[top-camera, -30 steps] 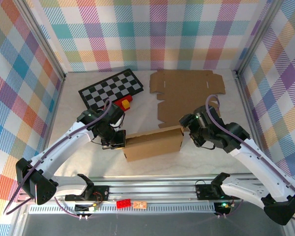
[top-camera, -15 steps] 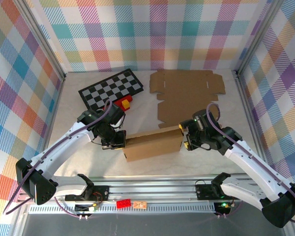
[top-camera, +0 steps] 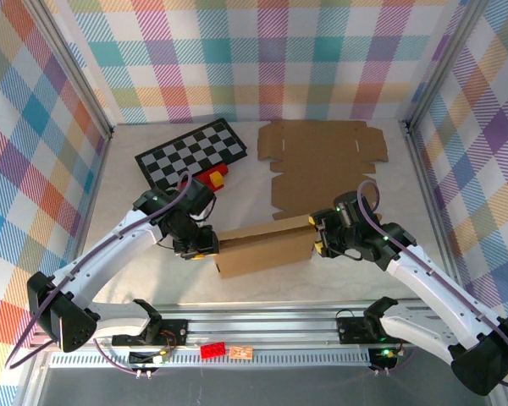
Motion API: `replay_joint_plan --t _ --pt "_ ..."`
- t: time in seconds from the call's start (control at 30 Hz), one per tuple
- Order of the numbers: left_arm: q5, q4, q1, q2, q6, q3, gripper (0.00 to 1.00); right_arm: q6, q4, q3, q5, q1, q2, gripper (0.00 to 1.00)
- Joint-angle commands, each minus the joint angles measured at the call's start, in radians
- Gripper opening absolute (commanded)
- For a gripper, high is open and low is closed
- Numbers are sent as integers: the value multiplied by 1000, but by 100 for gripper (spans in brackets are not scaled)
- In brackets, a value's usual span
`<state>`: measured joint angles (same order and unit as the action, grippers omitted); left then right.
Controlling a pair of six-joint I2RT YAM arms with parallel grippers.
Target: Fold the paper box
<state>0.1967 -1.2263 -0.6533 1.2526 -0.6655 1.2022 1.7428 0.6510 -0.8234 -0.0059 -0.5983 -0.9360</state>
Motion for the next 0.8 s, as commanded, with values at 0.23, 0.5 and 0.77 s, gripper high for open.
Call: replay_joint_plan --t 0.23,0.5,0.77 --pt "56 73 16 -104 -162 66 47 -17 69 29 -29 -3 -23 60" --pt "100 131 106 -115 -198 -7 52 -20 78 29 -31 -2 -23 58" --pt "110 173 122 -99 -184 -74 47 -24 93 29 -37 -1 -28 58"
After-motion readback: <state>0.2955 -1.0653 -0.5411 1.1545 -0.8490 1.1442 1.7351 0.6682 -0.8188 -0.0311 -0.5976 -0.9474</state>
